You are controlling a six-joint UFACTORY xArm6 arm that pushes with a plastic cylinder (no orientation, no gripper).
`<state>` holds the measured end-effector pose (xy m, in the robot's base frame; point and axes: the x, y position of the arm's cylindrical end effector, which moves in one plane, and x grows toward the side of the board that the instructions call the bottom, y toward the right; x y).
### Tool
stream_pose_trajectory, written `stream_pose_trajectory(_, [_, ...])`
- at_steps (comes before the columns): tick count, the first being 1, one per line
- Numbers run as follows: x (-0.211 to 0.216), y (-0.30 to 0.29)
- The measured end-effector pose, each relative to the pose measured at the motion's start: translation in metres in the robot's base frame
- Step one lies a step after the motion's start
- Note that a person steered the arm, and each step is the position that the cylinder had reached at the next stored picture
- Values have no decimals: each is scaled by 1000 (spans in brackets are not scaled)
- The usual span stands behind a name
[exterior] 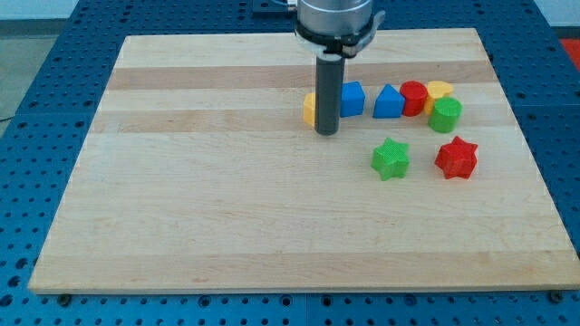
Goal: Push the green circle to the bottom of the blue triangle
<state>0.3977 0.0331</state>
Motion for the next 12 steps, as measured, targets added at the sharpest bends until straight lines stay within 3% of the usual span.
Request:
stream_pose_trajectory(2, [18,17])
stream_pose_trajectory(5, [39,209])
stream_pose_trajectory(6, [26,285])
stream_pose_trajectory(7, [-15,308])
stream_pose_trajectory(8, [-27,293])
stream_pose_trajectory(10, [6,268])
stream_pose_trajectory(11, [6,233])
stream_pose_trajectory(12, [7,236])
